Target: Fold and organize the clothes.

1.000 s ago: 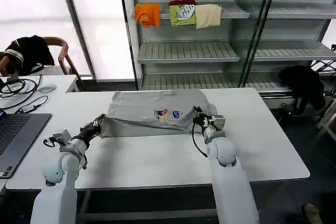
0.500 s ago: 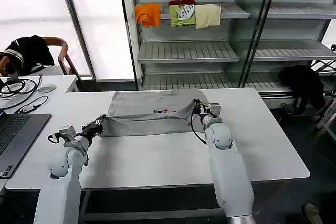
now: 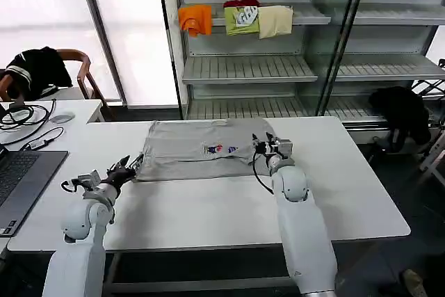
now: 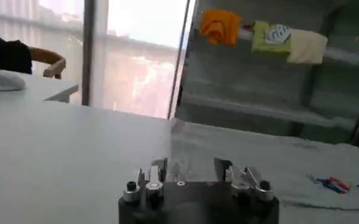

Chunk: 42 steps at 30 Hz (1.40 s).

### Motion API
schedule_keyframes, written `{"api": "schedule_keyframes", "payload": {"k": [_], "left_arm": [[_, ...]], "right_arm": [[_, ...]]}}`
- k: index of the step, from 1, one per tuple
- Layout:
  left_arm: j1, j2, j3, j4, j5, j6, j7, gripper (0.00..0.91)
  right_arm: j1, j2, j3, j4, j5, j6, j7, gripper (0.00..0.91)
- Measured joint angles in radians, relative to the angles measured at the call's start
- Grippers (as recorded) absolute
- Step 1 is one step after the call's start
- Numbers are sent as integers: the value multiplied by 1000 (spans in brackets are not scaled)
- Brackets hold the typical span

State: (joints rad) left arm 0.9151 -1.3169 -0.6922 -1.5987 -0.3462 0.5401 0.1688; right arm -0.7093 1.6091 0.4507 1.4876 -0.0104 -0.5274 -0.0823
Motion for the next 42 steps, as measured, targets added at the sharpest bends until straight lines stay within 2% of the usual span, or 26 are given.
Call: {"api": "schedule_keyframes", "payload": {"k": [6,16,17,18,19,20,21,22,23,24,42], "left_arm": [[39,10,0,-30,37,16,15,907],[83,3,4,-52,79,28,25,907],[85,3,5,-52,82,28,26,907],[86,2,6,-52,84,29,28,907],[87,1,7,-52,86,29,29,907],[87,1,7,-51,90,30,29,816],[88,0,7,-51,92,31,30,746],[88,0,8,-49,95,31,31,534],[88,0,8,-48,96,31,32,363],[88,0,8,-46,99,32,33,20],[93,4,7,-37,112,35,84,0]], "right_arm": [[-94,0,14,110,-22,-23,-9,907],[-214,-73,50,207,-39,-41,-14,907],[-223,-80,55,210,-39,-42,-15,867],[-230,-87,57,212,-40,-43,-17,605],[-237,-93,57,215,-39,-43,-19,413],[-243,-99,56,216,-38,-44,-19,71],[-247,-102,57,216,-38,-44,-19,0],[-250,-105,57,216,-38,-45,-19,0],[-253,-105,59,217,-38,-45,-20,0],[-254,-105,62,216,-39,-45,-22,0],[-263,-122,64,190,16,-48,-44,0]]}}
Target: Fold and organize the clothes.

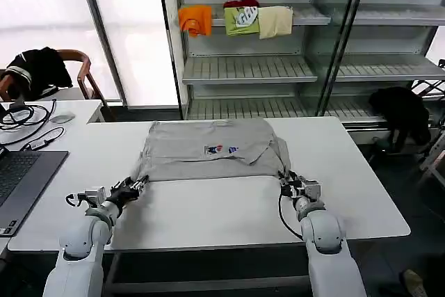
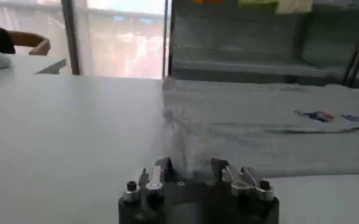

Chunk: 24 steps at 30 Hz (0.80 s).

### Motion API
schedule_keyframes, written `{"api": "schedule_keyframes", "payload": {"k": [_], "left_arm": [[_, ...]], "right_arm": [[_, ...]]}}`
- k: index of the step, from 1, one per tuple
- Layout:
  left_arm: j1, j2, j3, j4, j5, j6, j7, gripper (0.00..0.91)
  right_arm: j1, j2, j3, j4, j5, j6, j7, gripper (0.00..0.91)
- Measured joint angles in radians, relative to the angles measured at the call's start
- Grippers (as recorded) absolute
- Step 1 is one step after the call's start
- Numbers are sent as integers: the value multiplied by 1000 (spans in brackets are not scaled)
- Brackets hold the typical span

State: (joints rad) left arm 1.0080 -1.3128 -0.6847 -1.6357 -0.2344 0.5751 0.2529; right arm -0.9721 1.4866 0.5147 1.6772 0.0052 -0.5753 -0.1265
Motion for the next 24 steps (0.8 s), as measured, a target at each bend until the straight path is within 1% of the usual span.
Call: {"api": "schedule_keyframes", "payload": {"k": [4,12,17,24], "left_arm": [[1,-2,2,-3,4,0,2,0],[12,-4,6,-17,5,-10,4,0],[22,-4,6,-23,10,-18,3,0],[58,6,-15,-66,4,-15,8,0]], "right_arm": [[0,1,3,3,23,0,4,0],[-23,-1,6,36,98,-4,24,0],[-43,-12,2,79,141,-6,33,0],[-107,-25,-14,172,210,-7,61,0]]}}
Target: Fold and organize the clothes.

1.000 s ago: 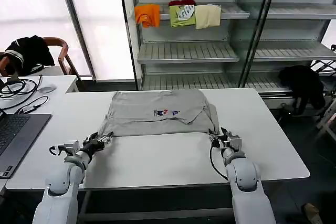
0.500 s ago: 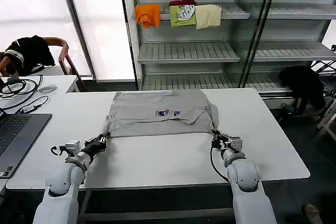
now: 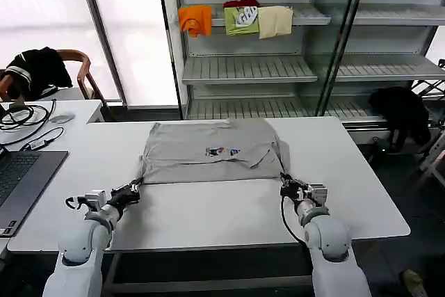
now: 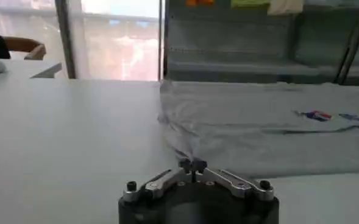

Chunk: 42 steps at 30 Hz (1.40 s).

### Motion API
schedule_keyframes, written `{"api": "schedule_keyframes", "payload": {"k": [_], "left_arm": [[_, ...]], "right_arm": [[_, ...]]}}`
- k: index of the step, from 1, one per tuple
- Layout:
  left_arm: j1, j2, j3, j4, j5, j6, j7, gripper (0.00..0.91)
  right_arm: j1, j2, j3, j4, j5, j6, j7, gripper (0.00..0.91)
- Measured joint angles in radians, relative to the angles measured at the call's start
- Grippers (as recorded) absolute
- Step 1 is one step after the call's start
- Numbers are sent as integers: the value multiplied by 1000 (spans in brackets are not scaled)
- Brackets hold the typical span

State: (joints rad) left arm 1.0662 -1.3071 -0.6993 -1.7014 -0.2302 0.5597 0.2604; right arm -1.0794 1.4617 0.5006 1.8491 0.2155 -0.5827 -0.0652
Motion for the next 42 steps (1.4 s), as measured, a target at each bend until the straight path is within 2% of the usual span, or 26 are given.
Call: {"api": "schedule_keyframes", "payload": {"k": [7,19,20,21,22,23,34,42], "left_arm": [[112,6,-55,-118,-39,10,-10,0],[380,-49,-169,-363,-134,16,-87,0],[400,-54,-175,-382,-140,16,-96,10],[416,-62,-180,-399,-144,16,-106,171],[429,-68,-183,-413,-148,17,-115,766],[443,-75,-184,-428,-152,17,-124,907],[512,-130,-190,-506,-162,18,-223,907],[493,-149,-197,-542,-158,7,-257,907]], "right_arm": [[-105,2,-12,122,30,0,32,0],[-311,-27,-32,310,29,0,57,0],[-327,-30,-34,319,27,0,59,0],[-340,-29,-36,326,24,1,60,0],[-353,-29,-38,331,21,1,61,826],[-365,-28,-39,336,16,1,63,907],[-425,-4,-47,373,-53,11,79,907],[-381,24,-53,401,-115,31,83,907]]}}
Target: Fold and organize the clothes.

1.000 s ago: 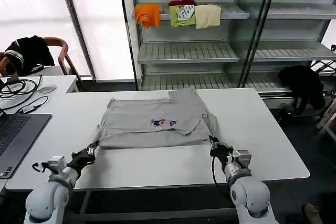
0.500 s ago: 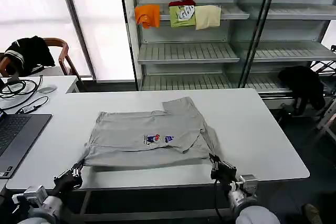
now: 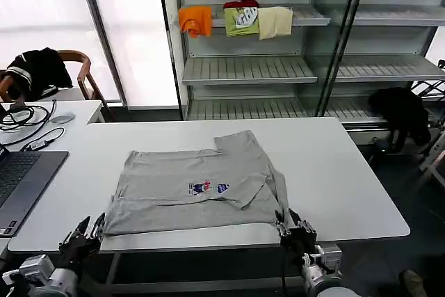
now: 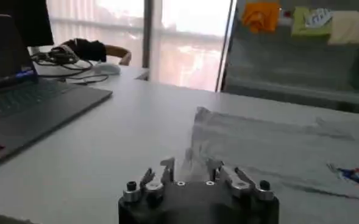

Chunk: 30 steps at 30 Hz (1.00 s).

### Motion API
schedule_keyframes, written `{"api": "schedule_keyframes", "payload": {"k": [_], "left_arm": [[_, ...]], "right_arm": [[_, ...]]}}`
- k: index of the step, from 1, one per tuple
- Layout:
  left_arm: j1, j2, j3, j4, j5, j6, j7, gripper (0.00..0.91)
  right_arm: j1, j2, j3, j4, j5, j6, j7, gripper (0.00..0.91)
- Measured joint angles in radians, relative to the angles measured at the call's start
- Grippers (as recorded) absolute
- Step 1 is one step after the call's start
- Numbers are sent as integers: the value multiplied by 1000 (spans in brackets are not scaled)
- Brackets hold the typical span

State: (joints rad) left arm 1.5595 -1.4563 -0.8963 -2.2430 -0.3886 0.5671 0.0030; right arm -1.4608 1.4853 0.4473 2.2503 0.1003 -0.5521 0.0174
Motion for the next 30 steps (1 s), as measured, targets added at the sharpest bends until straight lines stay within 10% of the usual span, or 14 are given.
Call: {"api": "schedule_keyframes", "payload": {"k": [30], "left_arm": [[-799,183,239,782,209,8,232,907]], "right_arm": [[926,124,-33,-981,-97,8,-60,907]]}}
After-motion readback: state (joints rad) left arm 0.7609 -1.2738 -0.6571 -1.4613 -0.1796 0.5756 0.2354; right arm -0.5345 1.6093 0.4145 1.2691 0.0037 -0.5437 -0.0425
